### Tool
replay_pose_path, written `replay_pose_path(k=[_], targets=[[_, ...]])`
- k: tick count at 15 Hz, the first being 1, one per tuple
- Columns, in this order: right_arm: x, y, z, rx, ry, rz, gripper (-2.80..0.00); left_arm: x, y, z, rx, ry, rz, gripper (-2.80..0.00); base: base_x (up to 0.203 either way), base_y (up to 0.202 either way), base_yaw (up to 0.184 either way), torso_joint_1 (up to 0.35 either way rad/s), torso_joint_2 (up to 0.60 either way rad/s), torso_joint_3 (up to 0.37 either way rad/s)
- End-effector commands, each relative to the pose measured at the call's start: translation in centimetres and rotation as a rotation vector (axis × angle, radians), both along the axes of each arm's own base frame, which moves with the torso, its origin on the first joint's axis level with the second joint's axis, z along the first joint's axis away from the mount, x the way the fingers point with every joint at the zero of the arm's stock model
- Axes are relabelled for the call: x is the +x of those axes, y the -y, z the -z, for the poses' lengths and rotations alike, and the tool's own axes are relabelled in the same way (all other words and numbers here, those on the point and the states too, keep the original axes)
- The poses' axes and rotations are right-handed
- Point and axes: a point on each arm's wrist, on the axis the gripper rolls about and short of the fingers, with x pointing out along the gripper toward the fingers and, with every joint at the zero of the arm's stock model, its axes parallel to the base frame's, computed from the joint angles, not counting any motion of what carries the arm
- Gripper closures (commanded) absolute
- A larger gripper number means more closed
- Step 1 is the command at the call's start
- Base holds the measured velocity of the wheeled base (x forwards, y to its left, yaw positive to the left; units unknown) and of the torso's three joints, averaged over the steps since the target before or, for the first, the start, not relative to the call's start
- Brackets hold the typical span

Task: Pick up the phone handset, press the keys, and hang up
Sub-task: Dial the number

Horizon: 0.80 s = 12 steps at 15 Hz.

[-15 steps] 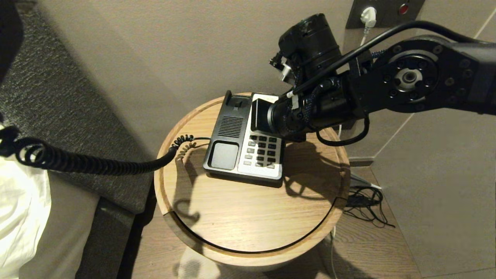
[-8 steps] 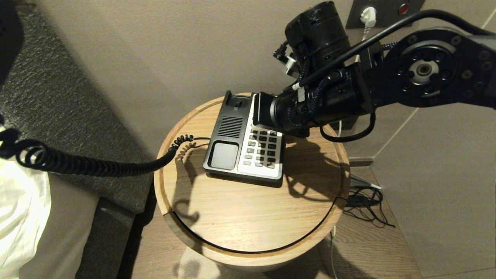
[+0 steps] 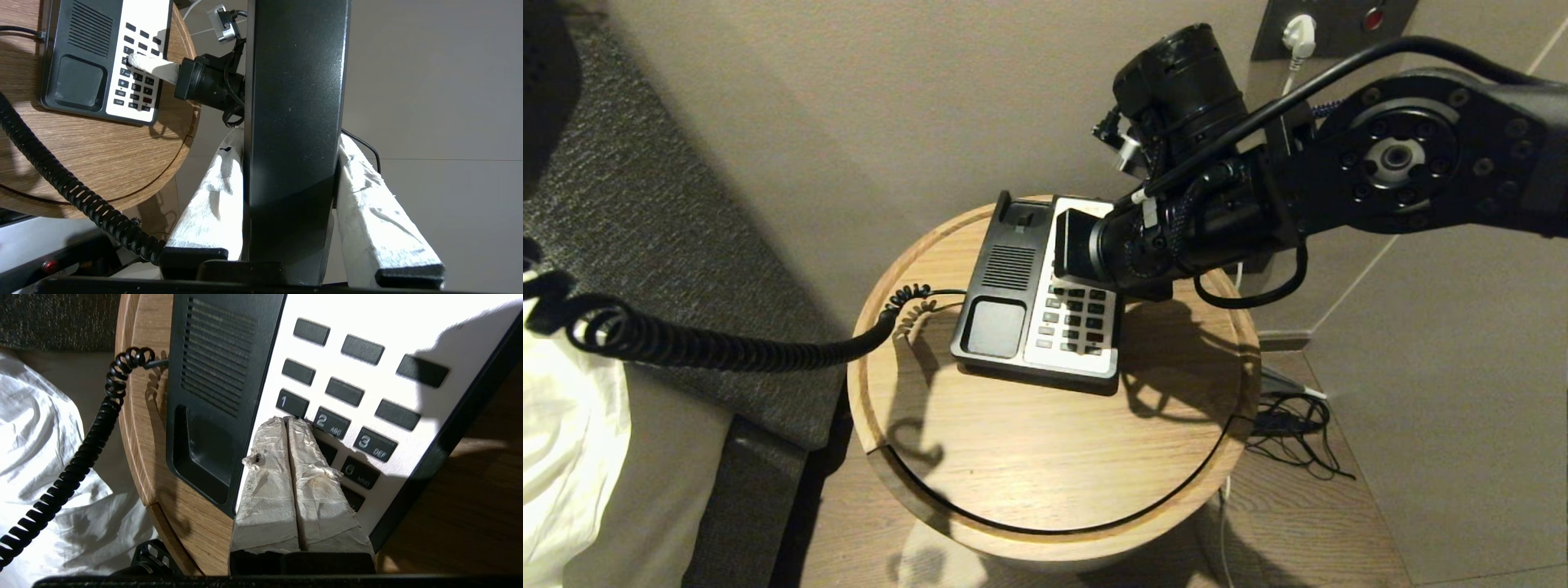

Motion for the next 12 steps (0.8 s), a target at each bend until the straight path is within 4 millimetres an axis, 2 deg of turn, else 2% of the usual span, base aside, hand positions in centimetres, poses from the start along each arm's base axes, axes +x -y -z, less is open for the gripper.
replay_pose_path(k=[1, 7, 12], targets=[[0.2, -0.3, 0.5, -0.010, -0.012, 0.001, 0.00, 0.1, 0.1, 0.1, 0.000, -0.011, 0.001, 0.00, 0.000, 0.000, 0.000, 0.000, 0.00, 0.000], [0.5, -0.5, 0.9, -0.017, -0.011, 0.002, 0.00, 0.4, 0.1, 0.2, 0.003, -0.017, -0.005, 0.00, 0.000, 0.000, 0.000, 0.000, 0.00, 0.000], [-0.4, 0.1, -0.6, 0.012, 0.018, -0.002, 0.00, 0.3, 0.1, 0.2, 0.002, -0.016, -0.006, 0.00, 0.000, 0.000, 0.000, 0.000, 0.00, 0.000]])
